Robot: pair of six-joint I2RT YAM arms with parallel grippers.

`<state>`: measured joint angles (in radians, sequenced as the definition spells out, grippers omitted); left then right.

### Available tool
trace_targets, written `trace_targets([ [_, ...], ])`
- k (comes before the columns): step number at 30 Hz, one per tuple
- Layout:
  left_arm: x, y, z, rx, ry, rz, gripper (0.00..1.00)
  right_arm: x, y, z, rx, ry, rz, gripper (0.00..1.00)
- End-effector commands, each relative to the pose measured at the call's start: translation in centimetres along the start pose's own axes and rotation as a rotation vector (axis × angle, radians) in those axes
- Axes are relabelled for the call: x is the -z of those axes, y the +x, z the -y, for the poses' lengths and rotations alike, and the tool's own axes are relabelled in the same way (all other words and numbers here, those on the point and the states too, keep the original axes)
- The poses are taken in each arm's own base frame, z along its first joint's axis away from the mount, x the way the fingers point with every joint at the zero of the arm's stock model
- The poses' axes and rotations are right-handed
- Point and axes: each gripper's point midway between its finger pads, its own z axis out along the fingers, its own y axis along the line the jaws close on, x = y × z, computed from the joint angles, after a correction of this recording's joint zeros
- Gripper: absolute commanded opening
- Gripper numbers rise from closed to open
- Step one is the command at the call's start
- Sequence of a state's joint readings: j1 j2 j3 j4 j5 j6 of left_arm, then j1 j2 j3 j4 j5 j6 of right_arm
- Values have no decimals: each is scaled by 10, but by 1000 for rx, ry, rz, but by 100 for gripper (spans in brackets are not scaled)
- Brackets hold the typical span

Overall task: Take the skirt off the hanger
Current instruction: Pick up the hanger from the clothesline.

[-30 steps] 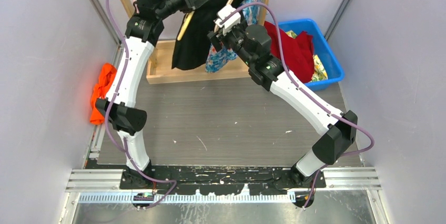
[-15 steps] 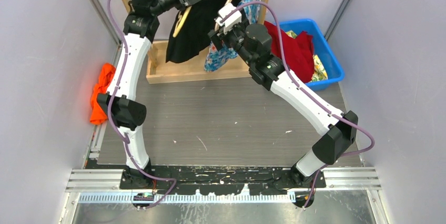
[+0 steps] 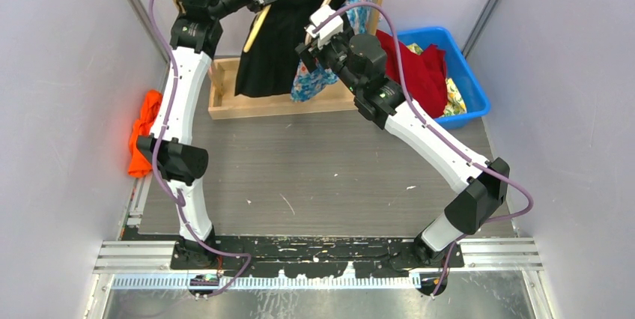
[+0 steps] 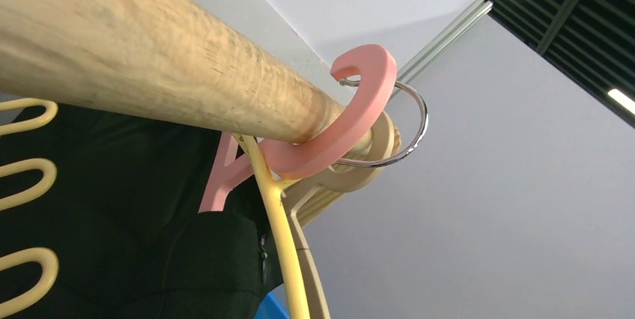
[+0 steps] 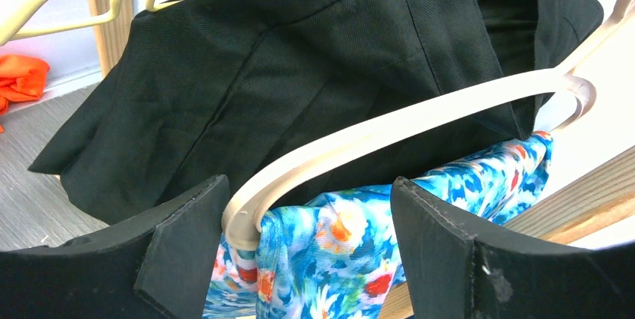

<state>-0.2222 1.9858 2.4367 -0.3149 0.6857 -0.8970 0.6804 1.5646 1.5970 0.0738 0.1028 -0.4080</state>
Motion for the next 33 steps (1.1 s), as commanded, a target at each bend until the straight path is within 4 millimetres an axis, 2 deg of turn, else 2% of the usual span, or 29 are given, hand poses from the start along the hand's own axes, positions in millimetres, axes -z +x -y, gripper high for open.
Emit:
trace_targets([
  [1,20,-54,85,-207,265,207,0,4,-29,13,-17,33,75,84],
  [7,4,-40,31,-199,83,159,0,7,-30,15,-11,39,74,83],
  [9,1,-38,17,-219,31,154,3,7,-30,16,-7,42,72,83],
  [13,-2,-36,5,-233,-1,148,17,6,-30,16,-4,41,73,83],
  [16,-4,-37,7,-240,8,154,39,5,-28,16,1,39,68,84],
  [17,-4,-38,8,-245,14,157,42,5,-28,15,1,38,67,83],
  [23,-11,-43,4,-239,22,180,43,5,-31,17,9,41,69,83],
  [27,-20,-37,-6,-217,21,169,43,5,-31,17,16,40,66,83],
  [33,-33,-30,-14,-211,21,164,37,5,-29,18,24,42,59,83],
])
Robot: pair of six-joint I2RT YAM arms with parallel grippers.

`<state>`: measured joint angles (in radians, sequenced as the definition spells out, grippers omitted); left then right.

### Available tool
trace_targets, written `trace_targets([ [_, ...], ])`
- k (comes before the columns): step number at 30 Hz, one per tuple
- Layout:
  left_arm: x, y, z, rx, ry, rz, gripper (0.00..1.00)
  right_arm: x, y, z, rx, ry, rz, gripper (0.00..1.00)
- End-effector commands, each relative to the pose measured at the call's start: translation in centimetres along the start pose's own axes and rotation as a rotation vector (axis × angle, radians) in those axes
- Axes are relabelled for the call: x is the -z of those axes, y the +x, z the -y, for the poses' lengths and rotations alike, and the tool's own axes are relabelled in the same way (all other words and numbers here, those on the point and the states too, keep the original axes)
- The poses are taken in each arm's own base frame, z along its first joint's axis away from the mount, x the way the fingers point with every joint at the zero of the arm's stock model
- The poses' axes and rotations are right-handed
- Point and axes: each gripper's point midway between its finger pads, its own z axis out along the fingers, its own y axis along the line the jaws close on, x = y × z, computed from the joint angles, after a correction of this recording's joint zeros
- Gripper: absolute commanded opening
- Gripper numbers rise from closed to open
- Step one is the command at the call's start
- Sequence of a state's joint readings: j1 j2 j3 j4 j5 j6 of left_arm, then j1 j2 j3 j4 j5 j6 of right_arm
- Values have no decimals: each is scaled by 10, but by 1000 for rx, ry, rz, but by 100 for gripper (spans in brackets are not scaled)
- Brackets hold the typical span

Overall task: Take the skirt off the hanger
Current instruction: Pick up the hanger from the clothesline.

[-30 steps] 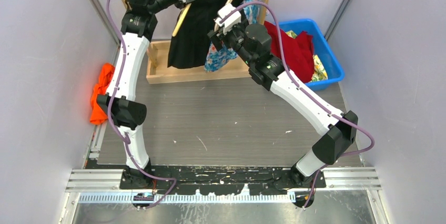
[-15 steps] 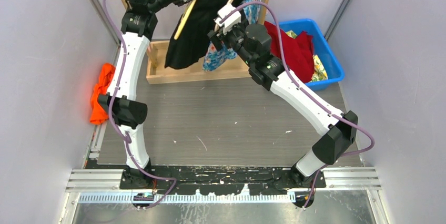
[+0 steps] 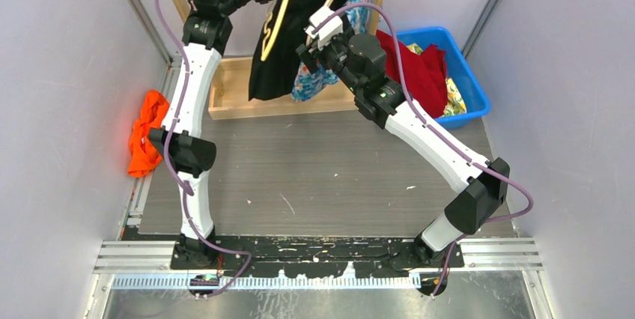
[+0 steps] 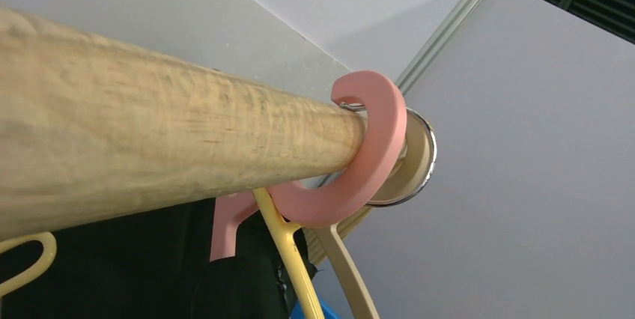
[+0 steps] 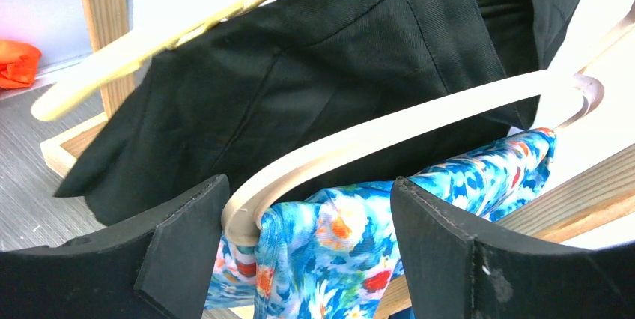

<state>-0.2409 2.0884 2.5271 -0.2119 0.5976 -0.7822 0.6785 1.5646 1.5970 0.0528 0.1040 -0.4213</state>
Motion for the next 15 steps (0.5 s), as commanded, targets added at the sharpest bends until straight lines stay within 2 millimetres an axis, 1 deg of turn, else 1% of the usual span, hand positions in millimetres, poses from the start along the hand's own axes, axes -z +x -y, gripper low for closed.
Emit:
trace_targets([
  [1,-10,-11,3,-43,14,61,36,5,-35,19,9,50,80,84],
  [2,-12,-9,2,-41,14,59,35,5,-34,19,11,49,77,84],
  [5,-16,-4,2,-39,12,56,25,5,-31,20,19,52,69,83],
  [8,-19,-2,2,-44,9,59,4,5,-28,21,25,54,62,84],
  [9,-19,-3,1,-46,6,61,0,5,-28,21,26,54,62,84],
  [12,-17,-7,6,-60,14,66,0,5,-28,21,28,54,59,83],
  [15,-10,-16,23,-85,44,78,0,4,-25,20,28,52,54,83],
])
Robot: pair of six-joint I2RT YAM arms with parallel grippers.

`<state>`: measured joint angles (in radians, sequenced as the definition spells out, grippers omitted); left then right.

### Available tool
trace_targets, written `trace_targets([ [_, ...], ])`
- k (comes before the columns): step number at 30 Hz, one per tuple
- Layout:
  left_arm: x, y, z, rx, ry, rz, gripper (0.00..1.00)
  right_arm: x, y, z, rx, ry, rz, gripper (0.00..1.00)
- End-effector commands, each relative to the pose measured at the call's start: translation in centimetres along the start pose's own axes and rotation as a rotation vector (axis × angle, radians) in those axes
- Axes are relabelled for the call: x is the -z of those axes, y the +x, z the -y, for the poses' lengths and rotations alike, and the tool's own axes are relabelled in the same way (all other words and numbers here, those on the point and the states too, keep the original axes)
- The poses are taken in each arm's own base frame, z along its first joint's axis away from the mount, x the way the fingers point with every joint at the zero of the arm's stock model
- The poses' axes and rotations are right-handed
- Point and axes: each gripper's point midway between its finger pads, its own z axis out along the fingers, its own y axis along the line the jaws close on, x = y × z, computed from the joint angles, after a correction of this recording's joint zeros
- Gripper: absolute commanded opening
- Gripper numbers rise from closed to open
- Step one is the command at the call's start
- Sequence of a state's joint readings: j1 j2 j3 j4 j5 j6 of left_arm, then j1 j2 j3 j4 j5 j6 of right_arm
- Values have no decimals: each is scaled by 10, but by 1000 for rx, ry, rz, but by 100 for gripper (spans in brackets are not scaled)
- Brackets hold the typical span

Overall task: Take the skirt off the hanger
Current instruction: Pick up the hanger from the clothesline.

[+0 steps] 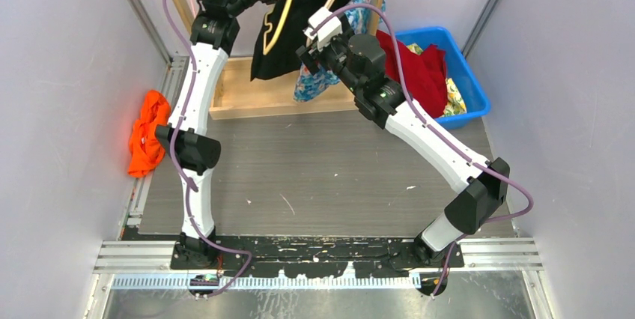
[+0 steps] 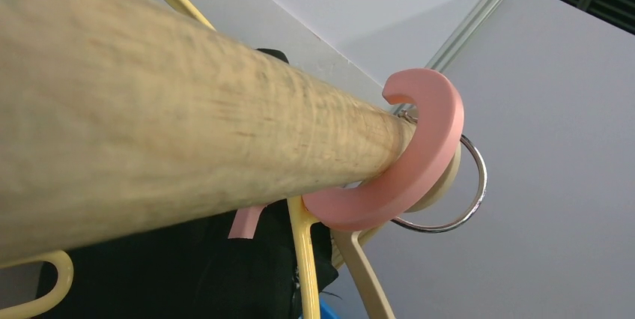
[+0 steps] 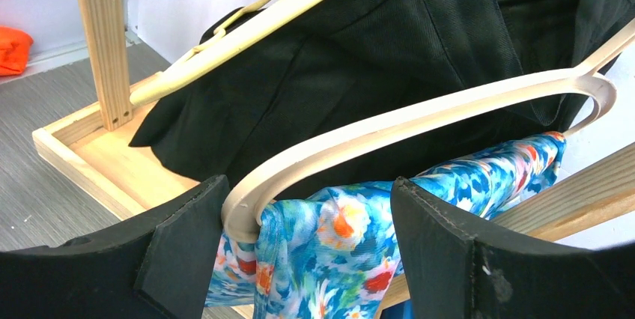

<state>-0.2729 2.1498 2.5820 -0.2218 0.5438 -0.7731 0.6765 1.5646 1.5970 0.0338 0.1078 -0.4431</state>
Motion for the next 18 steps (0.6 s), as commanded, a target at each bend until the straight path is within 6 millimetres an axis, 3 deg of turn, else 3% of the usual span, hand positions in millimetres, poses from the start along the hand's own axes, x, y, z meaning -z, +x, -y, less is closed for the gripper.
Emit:
trace_targets([
  [1,12,-32,40,-98,80,77,0,3,-29,20,3,55,71,83],
  [18,90,-84,153,-123,265,133,0,2,-21,14,-16,43,67,84],
])
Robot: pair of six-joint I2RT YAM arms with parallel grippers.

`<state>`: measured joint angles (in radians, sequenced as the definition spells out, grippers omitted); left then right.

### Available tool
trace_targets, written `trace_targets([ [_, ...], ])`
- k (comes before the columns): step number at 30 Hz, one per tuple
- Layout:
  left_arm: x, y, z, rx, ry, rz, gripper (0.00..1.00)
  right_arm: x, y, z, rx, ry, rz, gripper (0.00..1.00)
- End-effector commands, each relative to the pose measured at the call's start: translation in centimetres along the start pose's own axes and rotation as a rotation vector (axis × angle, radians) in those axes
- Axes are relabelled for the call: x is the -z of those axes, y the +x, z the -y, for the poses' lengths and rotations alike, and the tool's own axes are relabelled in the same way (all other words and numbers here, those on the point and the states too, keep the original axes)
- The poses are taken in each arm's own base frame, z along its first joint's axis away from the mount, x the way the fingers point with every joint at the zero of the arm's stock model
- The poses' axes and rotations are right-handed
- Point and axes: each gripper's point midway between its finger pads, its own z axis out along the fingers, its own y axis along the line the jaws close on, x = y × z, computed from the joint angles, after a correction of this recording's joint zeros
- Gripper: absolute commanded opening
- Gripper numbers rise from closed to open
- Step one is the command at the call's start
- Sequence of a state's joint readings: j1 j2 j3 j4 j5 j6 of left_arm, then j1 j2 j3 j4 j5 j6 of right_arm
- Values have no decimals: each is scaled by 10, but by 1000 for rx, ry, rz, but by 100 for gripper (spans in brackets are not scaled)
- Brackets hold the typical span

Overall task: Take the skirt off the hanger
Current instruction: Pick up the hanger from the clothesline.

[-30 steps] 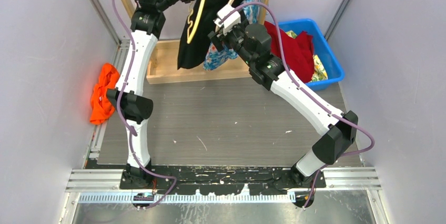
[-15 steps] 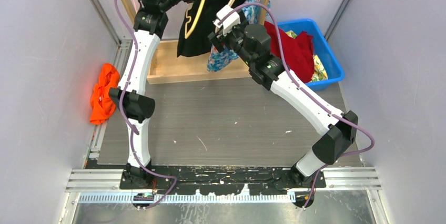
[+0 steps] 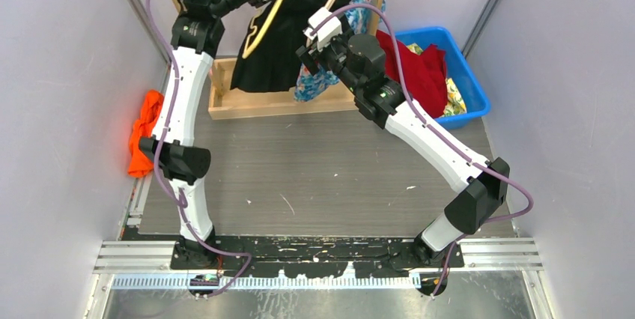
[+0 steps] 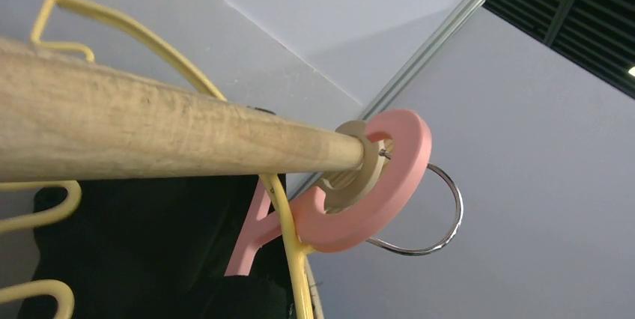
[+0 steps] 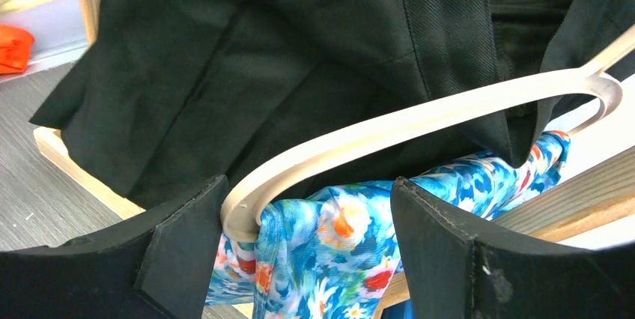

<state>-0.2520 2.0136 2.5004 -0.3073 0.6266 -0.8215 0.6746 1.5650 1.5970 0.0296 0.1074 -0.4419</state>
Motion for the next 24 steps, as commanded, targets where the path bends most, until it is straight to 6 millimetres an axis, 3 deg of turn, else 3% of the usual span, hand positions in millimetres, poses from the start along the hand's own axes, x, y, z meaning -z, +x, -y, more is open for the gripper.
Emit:
trace_targets([
  [1,59,-69,127,-193,255,196,0,2,-22,13,-16,42,72,84],
  [4,67,-77,145,-174,335,223,0,3,-24,13,-21,39,77,84],
  [6,68,-77,146,-167,351,224,0,4,-25,13,-21,40,79,84],
  [11,69,-81,116,-156,255,219,0,6,-25,14,-19,42,81,83],
  [17,77,-77,115,-152,236,206,0,7,-35,23,-36,77,105,82],
  [21,85,-77,115,-166,206,209,0,6,-58,34,-135,107,160,73],
  [24,88,-79,118,-175,196,221,0,9,-82,34,-198,74,210,52],
])
